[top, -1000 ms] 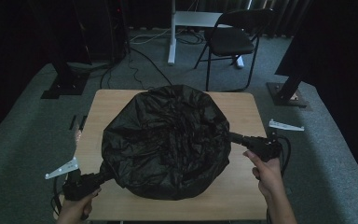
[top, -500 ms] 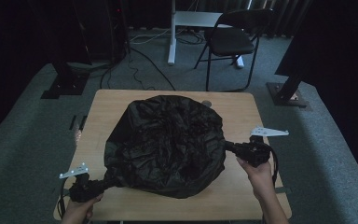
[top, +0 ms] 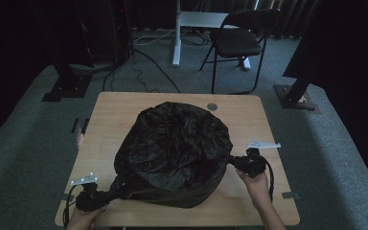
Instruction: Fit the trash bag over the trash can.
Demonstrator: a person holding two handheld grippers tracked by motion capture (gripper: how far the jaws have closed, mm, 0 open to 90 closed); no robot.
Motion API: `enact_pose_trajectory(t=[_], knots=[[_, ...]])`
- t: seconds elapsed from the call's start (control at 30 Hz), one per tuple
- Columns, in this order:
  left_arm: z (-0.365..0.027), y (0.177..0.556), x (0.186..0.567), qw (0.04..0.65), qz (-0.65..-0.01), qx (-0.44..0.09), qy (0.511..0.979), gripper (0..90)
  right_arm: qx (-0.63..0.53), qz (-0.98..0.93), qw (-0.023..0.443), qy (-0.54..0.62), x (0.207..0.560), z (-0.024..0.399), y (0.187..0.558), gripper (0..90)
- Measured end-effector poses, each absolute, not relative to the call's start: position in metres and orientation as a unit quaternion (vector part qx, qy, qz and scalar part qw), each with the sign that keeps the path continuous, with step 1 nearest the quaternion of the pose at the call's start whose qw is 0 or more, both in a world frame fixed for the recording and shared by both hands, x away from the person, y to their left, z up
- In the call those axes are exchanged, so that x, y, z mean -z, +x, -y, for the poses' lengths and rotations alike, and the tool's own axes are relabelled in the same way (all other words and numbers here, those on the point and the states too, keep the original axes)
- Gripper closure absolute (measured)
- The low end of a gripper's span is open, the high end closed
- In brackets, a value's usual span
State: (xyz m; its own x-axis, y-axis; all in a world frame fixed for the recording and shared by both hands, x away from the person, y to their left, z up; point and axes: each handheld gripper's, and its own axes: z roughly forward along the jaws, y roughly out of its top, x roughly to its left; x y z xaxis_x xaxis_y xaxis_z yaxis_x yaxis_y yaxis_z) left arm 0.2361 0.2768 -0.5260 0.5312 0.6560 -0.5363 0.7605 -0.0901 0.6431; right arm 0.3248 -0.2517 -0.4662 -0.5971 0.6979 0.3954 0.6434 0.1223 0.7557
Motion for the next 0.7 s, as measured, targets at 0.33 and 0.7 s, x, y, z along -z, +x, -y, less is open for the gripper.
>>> enact_pose_trajectory(t=[0.33, 0.7], knots=[[-0.275, 0.235, 0.535, 0.455, -0.489, 0.058, 0.742, 89.6, -0.425, -0.772, 0.043, 0.472, 0.5, 0.246, 0.333, 90.0], [-0.274, 0.231, 0.532, 0.447, -0.481, 0.017, 0.754, 78.5, -0.429, -0.772, 0.04, 0.467, 0.505, 0.249, 0.33, 75.5]])
